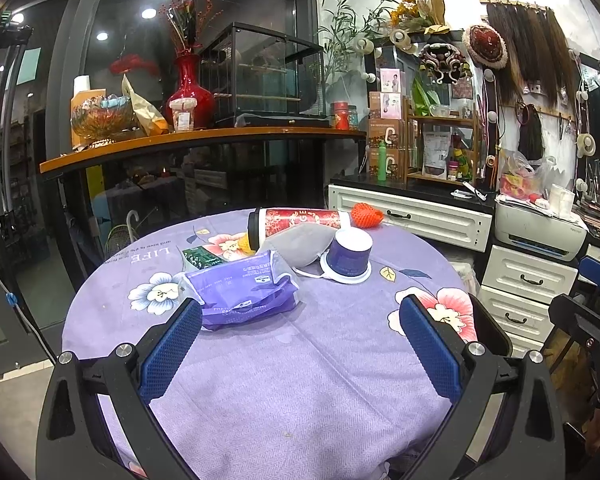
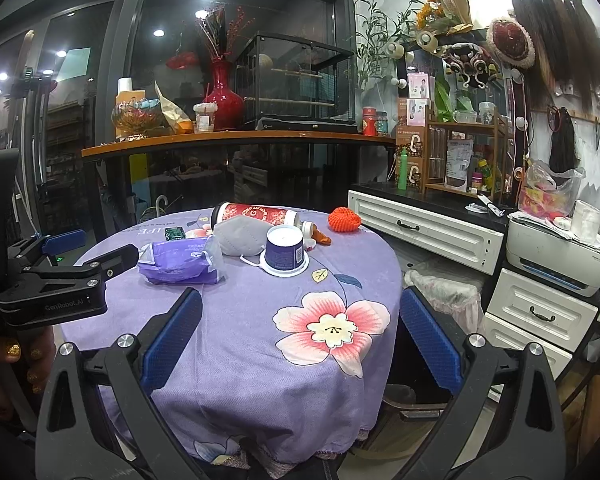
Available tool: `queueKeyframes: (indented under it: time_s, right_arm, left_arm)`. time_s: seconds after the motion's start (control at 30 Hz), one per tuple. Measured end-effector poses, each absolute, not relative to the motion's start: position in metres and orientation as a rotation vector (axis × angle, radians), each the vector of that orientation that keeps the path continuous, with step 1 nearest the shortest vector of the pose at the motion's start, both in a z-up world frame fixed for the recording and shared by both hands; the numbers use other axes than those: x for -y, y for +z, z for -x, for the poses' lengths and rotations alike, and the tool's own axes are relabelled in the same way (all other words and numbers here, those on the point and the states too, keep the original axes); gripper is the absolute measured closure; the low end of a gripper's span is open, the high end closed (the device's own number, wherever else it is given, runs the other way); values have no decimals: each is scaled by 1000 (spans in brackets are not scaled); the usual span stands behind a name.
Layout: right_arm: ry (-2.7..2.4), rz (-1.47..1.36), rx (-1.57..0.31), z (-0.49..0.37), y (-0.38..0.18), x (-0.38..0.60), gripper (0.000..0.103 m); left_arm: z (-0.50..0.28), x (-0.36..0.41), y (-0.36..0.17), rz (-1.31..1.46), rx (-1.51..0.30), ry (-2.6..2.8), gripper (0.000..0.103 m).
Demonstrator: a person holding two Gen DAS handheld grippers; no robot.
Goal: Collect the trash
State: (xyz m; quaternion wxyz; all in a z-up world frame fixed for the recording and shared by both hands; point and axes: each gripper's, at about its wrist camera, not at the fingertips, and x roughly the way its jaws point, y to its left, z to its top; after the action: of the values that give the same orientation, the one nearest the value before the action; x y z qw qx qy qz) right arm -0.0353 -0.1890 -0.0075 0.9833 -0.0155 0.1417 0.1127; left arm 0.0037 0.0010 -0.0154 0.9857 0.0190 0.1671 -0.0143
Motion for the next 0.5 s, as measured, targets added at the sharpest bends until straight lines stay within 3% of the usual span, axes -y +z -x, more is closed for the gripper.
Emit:
queueKeyframes:
  time_s: [0.5]
  right_arm:
    - [227,31,-292,35,-13,187,5]
  left_arm:
    - [-7,1,-19,-40,-356,-28,5]
